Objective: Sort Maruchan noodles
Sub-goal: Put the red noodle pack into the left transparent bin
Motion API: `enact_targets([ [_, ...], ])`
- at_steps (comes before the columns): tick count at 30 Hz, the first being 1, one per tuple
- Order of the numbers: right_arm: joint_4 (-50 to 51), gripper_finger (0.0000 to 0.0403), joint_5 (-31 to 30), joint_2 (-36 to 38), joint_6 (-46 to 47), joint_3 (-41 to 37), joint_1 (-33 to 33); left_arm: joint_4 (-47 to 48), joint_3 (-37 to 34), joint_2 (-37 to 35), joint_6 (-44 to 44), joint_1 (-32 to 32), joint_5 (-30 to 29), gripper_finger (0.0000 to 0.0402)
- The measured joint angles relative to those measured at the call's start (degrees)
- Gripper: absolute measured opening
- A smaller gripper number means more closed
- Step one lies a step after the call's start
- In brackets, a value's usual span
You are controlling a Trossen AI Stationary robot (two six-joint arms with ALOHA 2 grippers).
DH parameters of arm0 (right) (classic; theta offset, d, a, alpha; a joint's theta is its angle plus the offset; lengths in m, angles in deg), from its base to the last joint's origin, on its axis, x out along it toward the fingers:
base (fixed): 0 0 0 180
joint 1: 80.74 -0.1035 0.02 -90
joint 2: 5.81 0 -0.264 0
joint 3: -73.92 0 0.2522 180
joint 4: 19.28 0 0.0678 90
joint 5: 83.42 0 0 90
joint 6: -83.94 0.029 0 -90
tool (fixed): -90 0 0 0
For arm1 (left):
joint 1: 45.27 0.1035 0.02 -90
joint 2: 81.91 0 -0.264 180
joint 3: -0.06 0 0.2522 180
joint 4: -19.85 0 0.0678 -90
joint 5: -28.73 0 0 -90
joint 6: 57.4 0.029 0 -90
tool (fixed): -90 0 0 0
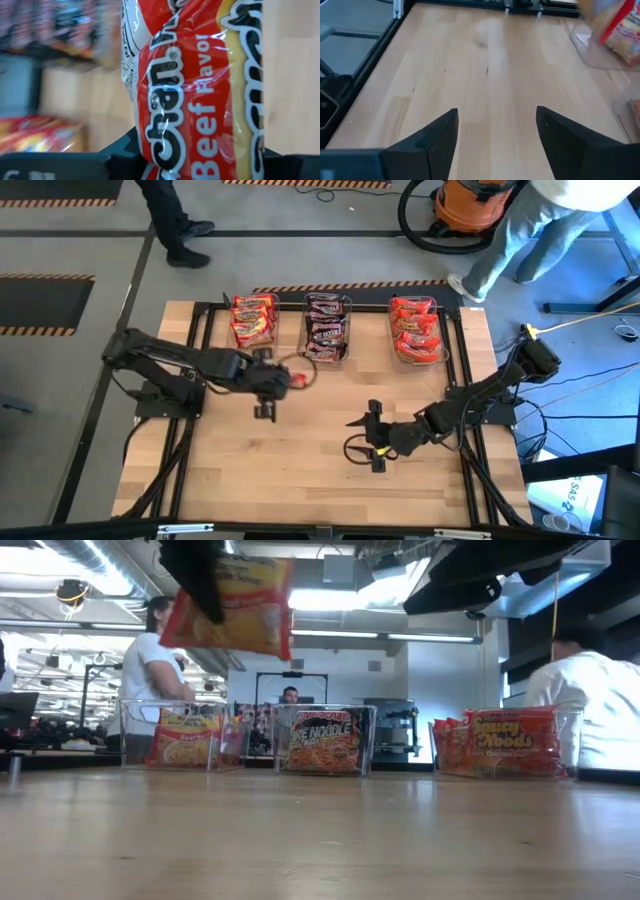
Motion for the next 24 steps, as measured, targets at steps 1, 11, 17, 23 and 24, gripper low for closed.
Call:
enact_targets([
  [1, -0.27, 0.0243, -0.04, -0.35, 0.43, -0.01, 0.04, 1.12, -0.24, -1.39, -0.30, 0.49, -1.03, 0.0134],
  [11, -1.13, 0.0243, -0.37, -3.09, -0.08, -0.06, 0.19, 3.38, -9.63, -17.24, 5.84, 15.74, -6.07, 0.0134],
  [17, -1.80, 0.0243, -0.18, -3.68, -0.91, -0.07, 1.14, -2.12, -14.49, -19.09, 16.86, 29.26, -4.23, 0.0133],
  [23, -1.71, 0.0243, 0.52, -3.68, -1.04, -0.07, 1.66, -13.42, -22.07, -19.08, 25.51, 40.09, 6.51, 0.0133],
  [24, -1.71, 0.0243, 0.78, -3.68, -1.04, -0.07, 1.66, -14.70, -23.39, -19.08, 26.07, 41.51, 6.94, 0.0133],
])
